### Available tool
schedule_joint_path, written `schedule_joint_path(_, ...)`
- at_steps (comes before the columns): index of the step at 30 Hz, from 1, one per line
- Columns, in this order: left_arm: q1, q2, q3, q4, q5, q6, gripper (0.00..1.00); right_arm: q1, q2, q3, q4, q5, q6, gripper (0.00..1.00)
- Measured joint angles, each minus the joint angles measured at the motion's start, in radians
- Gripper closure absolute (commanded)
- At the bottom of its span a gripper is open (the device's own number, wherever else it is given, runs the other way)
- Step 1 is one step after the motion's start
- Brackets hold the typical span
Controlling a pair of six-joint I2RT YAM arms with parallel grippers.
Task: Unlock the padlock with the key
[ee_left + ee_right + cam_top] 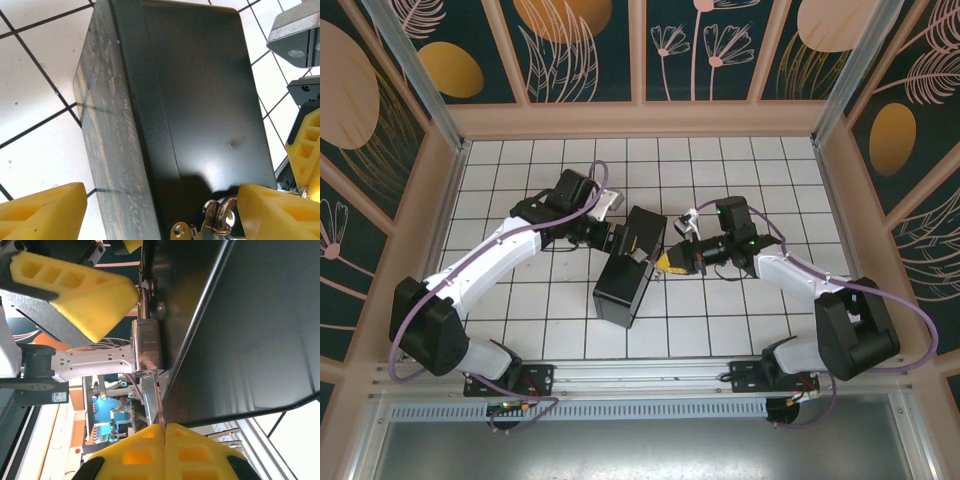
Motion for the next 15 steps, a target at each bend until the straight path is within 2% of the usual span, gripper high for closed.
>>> schedule_joint_path(15, -0.004, 0.000, 0.006, -0.001, -0.019, -0.011, 0.22, 0.000, -0.018, -0.006, 0.024, 0.001, 0.016, 1.00)
